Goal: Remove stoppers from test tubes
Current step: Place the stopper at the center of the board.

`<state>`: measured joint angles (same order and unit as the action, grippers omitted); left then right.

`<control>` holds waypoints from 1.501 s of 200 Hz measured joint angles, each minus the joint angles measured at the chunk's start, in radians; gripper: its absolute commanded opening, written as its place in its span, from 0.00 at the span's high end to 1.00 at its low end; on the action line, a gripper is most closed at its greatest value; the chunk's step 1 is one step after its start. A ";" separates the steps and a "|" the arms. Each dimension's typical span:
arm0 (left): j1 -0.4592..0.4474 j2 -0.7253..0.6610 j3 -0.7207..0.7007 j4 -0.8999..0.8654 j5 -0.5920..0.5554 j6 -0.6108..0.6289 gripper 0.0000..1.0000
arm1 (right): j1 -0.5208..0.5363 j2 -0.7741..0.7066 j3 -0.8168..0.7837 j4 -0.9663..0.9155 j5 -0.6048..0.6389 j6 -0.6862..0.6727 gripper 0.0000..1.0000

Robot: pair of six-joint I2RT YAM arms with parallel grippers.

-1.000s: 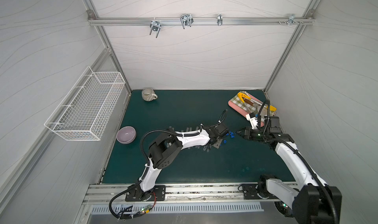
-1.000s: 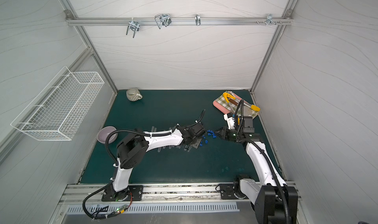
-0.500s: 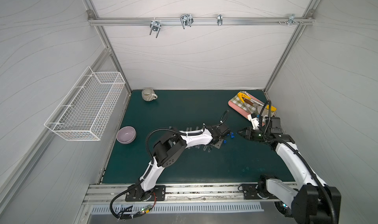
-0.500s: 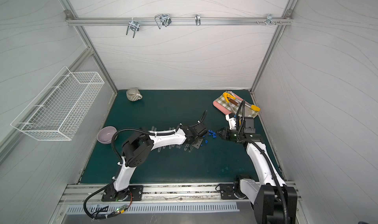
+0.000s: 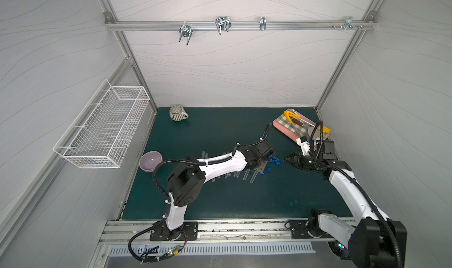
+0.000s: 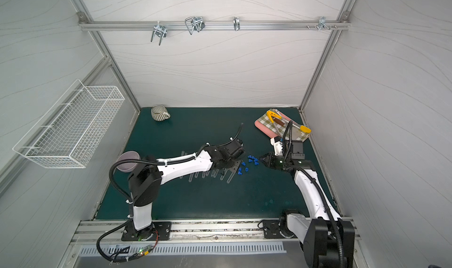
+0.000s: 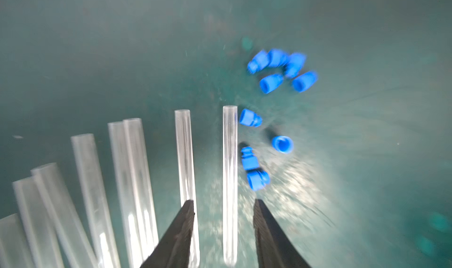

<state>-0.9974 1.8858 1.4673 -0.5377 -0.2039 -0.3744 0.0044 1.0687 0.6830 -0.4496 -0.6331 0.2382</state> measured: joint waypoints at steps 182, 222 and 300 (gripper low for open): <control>0.000 -0.674 -0.536 0.068 -0.027 0.004 0.41 | 0.223 0.409 -0.011 0.197 0.216 0.103 0.79; 0.003 -0.674 -0.539 0.077 -0.029 0.005 0.40 | 0.223 0.421 -0.011 0.217 0.237 0.110 0.74; 0.026 -0.677 -0.543 0.071 -0.047 0.014 0.29 | 0.223 0.404 -0.011 0.224 0.254 0.107 0.63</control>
<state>-0.9718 1.2091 0.9245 -0.4664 -0.2512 -0.3603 0.2272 1.4731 0.6720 -0.2256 -0.3790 0.3450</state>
